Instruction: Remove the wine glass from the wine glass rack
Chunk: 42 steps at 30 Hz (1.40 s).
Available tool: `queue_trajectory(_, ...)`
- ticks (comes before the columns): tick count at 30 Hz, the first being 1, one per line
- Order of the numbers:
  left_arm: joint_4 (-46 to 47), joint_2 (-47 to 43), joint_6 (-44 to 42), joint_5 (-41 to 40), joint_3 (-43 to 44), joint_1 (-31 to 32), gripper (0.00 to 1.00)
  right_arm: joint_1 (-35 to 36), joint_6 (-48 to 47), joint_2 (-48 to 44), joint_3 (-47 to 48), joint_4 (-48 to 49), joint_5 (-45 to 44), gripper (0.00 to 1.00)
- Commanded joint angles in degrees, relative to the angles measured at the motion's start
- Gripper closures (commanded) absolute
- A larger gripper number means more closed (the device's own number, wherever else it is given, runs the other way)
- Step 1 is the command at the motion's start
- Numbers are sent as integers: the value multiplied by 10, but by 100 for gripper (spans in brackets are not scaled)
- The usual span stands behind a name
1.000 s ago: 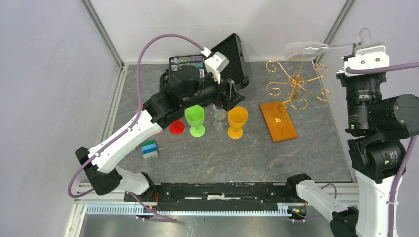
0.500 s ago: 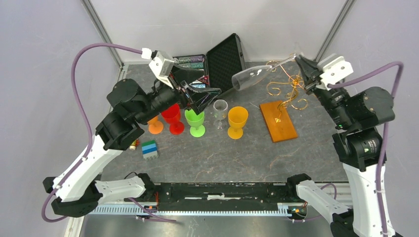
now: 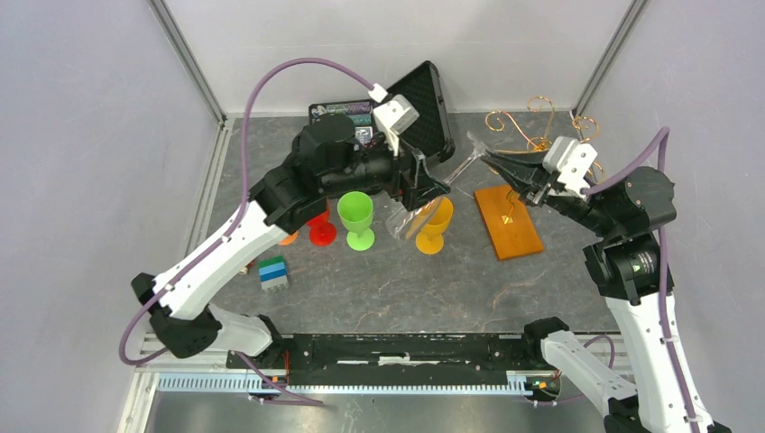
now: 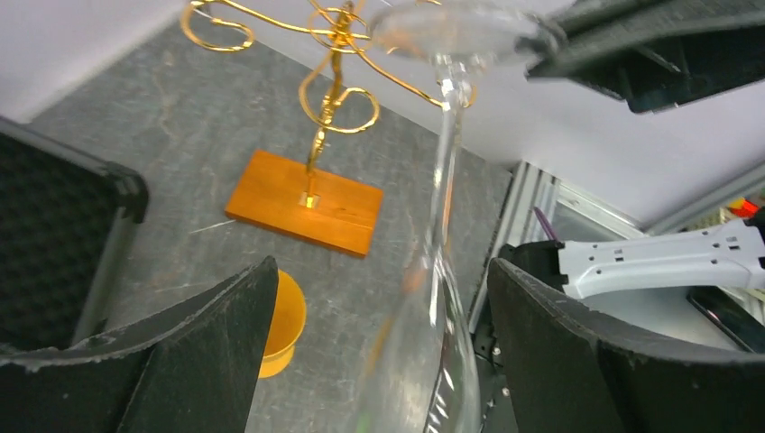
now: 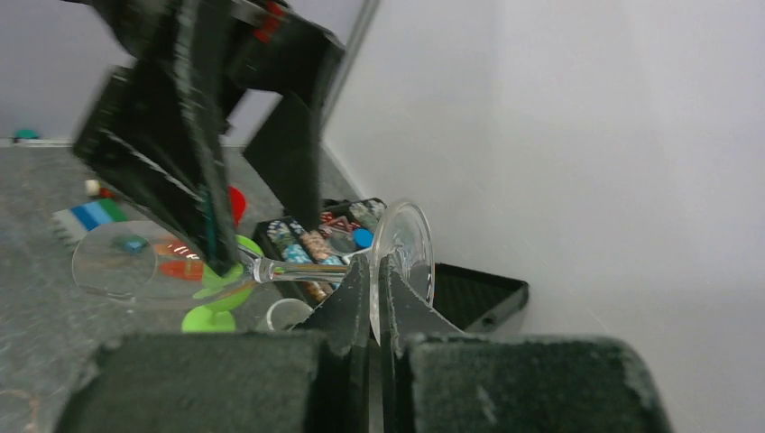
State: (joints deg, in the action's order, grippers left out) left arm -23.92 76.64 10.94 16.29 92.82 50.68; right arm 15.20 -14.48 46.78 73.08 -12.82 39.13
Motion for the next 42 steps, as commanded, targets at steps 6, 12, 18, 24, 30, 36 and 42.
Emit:
queue_trajectory(6, -52, 91, 37, 164, 101, -2, 23, -2, 24, -27, -41, 68, 90, 100)
queue_trajectory(12, -29, 106, 70, 215, 88, -3, 51, -2, 40, -27, -58, 91, 92, 100)
queue_trajectory(18, -19, 110, 76, 227, 87, -4, 98, -1, 61, -23, -75, 108, 97, 100)
queue_trajectory(24, 30, 96, 110, 234, 61, -18, 98, -2, 64, -21, -84, 108, 94, 48)
queue_trajectory(30, 220, 52, 281, 173, -9, -104, 98, -2, 97, -40, -125, 171, 39, 15)
queue_trajectory(36, 401, 0, 435, 2, -102, -159, 98, 2, 194, -86, -229, 337, 35, 17)
queue_trajectory(42, 539, -48, 558, -159, -204, -165, 98, 22, 235, -105, -288, 456, -17, 19)
